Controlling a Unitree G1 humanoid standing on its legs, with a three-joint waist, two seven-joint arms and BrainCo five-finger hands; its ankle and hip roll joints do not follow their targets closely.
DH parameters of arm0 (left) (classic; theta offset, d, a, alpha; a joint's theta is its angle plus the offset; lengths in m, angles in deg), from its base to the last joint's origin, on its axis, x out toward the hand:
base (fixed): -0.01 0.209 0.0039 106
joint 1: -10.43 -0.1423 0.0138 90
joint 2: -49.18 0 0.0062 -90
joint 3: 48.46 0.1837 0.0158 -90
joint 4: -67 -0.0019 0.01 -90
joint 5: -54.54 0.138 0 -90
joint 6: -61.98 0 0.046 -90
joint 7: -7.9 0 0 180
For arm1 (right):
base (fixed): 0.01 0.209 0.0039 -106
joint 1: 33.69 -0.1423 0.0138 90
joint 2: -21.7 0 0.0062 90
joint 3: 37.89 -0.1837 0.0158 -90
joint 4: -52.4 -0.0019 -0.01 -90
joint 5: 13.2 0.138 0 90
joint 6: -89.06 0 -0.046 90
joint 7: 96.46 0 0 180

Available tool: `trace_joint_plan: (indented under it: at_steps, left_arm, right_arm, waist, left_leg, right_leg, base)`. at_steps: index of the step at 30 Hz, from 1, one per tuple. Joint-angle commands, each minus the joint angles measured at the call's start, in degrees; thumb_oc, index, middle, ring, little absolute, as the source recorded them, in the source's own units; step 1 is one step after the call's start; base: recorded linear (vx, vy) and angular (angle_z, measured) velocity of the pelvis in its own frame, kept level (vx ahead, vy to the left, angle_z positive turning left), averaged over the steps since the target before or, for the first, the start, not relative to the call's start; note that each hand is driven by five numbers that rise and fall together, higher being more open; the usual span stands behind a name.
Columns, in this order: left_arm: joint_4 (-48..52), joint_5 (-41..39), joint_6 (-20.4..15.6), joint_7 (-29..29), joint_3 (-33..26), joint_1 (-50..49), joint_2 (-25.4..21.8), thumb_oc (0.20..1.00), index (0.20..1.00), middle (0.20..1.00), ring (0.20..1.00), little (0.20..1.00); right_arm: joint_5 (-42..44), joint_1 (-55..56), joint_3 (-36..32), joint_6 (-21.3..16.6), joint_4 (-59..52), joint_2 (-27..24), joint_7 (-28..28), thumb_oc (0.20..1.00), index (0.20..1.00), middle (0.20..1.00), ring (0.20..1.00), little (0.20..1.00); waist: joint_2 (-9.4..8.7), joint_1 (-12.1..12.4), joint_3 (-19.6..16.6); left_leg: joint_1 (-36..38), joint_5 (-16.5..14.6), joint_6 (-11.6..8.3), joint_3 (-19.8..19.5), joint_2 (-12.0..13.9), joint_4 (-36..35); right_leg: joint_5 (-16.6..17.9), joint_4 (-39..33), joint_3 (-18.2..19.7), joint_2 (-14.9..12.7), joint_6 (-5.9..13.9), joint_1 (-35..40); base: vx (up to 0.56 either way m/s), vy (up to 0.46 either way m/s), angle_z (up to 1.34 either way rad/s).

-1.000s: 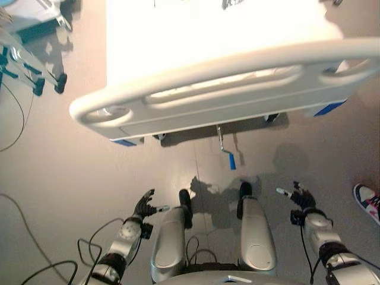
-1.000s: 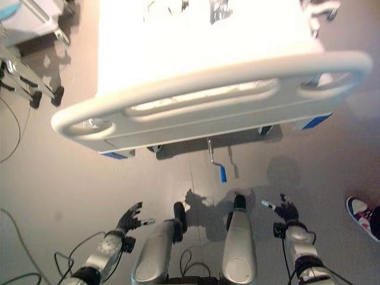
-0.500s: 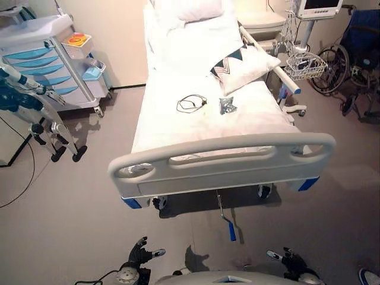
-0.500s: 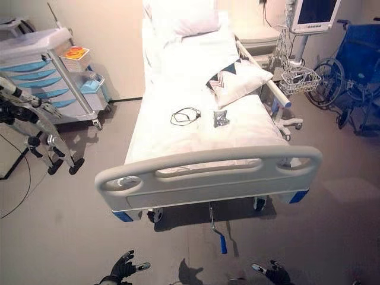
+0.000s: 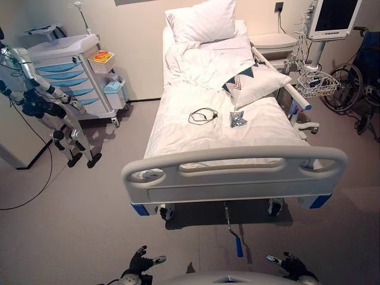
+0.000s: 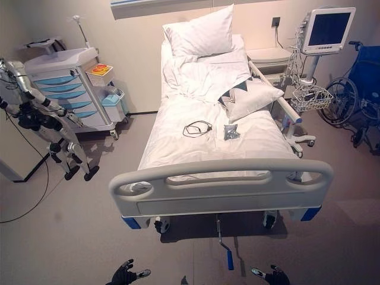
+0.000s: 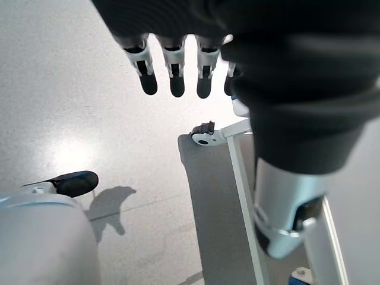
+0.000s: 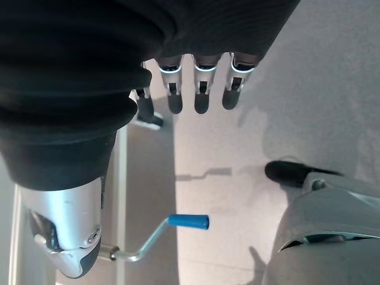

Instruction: Raise the hospital bed

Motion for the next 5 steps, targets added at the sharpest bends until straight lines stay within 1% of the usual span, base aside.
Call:
trace_joint_plan:
  at_steps: [1,5]
  left_arm:
    - [-0.91,1.54,-0.39,0.61,-0.18,4.42,-1.95,1.0,1.0,1.0,1.0,1.0]
    - [-0.4,1.54,-0.43,0.96,-0.02,4.31,-2.1,1.0,1.0,1.0,1.0,1.0]
  right_arm:
    - [0.22,-4.86,1.16,-0.21,2.65,1.66,-0.41,1.0,1.0,1.0,1.0,1.0]
    - [-0.23,-4.96,1.09,0.01,2.63,1.49,-0.45,1.0,1.0,1.0,1.0,1.0]
  waist:
    - [-4.41,1.35,1.95]
    - [-4.48,1.58,2.1]
  left_leg:
    - [-0.58,-0.4,0.73,-0.41,-2.33,1.81]
    - [-0.71,-0.47,0.78,-0.69,-2.33,2.05]
  right_leg:
    - [1.0,0.67,-1.21,-2.36,1.44,2.06]
    - [0.91,0.81,-1.35,-2.43,1.46,2.09]
  base:
    - [0.0,0.0,0.0]
    - [0.0,-0.006,0.03]
